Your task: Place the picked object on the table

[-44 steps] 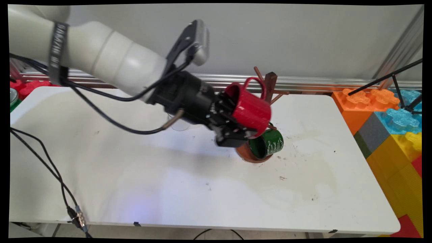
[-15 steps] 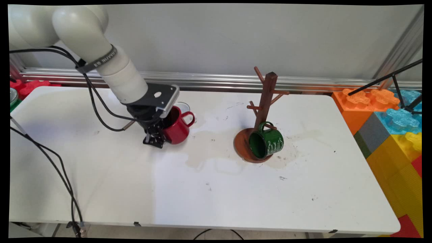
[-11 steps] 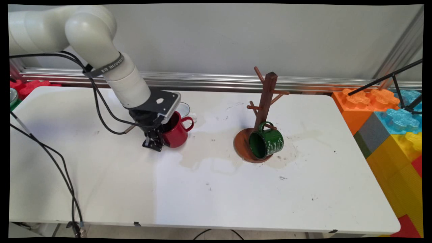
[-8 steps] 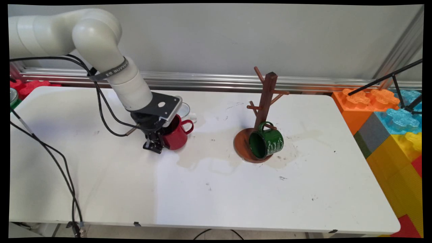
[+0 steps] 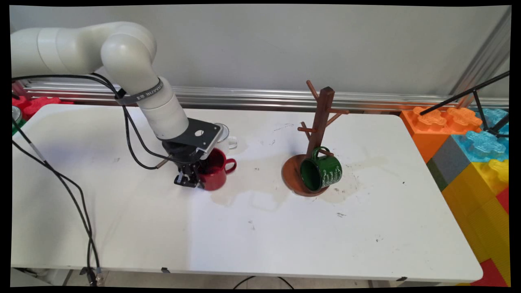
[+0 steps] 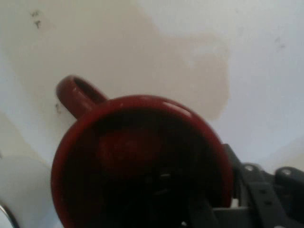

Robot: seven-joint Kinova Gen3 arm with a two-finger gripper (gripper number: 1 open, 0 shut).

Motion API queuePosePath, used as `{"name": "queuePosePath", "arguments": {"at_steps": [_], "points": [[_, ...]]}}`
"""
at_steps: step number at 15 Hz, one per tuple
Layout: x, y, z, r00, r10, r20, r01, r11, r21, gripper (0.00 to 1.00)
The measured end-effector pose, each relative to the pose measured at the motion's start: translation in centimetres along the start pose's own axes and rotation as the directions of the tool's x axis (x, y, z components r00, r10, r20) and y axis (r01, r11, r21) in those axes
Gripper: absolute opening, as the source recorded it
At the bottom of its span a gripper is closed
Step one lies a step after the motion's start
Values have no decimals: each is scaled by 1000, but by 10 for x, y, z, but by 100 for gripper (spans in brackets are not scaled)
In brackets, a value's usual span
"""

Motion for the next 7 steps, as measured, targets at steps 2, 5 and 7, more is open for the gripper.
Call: {"name": "queuePosePath", "arguments": {"at_steps": [2, 5, 7], "points": [[1, 0, 3, 1000, -2, -1, 2, 1000, -4, 100], [2, -1, 4, 1000, -10, -8, 10, 1000, -2, 100], [5, -2, -1, 999, -24, -28, 24, 1000, 7, 100]]}}
